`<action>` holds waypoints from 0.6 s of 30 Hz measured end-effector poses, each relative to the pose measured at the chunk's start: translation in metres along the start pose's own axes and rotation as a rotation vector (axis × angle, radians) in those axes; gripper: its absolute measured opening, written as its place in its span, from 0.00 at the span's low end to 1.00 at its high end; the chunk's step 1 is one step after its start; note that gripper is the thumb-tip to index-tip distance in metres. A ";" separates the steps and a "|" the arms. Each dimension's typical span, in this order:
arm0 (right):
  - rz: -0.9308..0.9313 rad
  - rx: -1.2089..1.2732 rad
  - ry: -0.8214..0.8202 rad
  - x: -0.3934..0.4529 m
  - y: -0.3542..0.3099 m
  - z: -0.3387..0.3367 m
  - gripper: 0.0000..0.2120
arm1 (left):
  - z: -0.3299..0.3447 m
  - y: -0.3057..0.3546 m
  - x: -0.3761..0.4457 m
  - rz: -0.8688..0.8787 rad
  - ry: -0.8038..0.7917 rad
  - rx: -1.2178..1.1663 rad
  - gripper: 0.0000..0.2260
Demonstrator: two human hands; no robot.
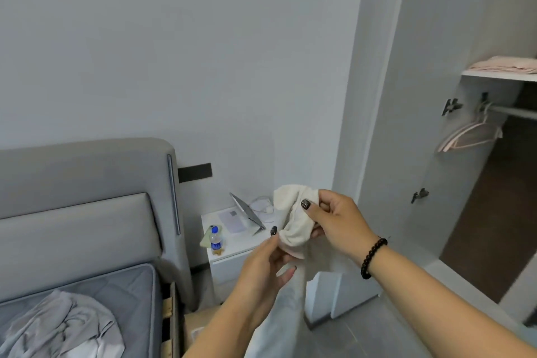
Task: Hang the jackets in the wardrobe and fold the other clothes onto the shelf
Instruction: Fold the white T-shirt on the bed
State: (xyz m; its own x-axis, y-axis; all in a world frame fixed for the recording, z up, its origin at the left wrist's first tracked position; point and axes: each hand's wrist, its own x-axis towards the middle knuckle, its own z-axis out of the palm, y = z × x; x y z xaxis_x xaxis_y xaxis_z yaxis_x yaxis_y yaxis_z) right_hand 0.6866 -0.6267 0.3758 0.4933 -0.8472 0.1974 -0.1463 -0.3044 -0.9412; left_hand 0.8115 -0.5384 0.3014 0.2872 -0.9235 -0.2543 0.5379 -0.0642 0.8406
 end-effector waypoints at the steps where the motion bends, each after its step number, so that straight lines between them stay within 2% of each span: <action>1: 0.005 -0.026 0.012 -0.012 0.002 -0.006 0.15 | 0.006 -0.002 -0.008 0.033 0.000 -0.002 0.10; 4: 0.034 -0.120 0.036 -0.041 0.006 -0.029 0.14 | 0.019 0.000 -0.033 0.159 0.034 0.059 0.06; 8: 0.131 -0.284 0.013 -0.069 0.007 -0.057 0.13 | 0.031 0.015 -0.064 0.298 -0.066 0.194 0.06; 11: 0.070 -0.448 0.035 -0.088 -0.002 -0.066 0.03 | 0.048 0.019 -0.084 0.405 -0.150 0.352 0.04; 13: 0.011 -0.407 -0.114 -0.101 -0.010 -0.071 0.17 | 0.062 0.019 -0.095 0.462 -0.214 0.421 0.05; 14: 0.014 -0.366 -0.213 -0.107 -0.015 -0.073 0.20 | 0.069 0.018 -0.100 0.479 -0.250 0.446 0.05; 16: -0.002 -0.311 -0.363 -0.121 -0.020 -0.078 0.13 | 0.082 0.015 -0.113 0.510 -0.308 0.495 0.05; 18: -0.032 -0.347 -0.351 -0.133 -0.023 -0.088 0.02 | 0.091 0.009 -0.124 0.544 -0.326 0.535 0.05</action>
State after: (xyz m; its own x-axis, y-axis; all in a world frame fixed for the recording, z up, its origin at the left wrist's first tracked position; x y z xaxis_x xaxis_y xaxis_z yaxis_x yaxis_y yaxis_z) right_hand 0.5491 -0.5451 0.3949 0.7529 -0.6550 0.0642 -0.3735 -0.5055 -0.7778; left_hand 0.7086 -0.4586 0.3846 0.1102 -0.9354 0.3359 -0.0828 0.3282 0.9410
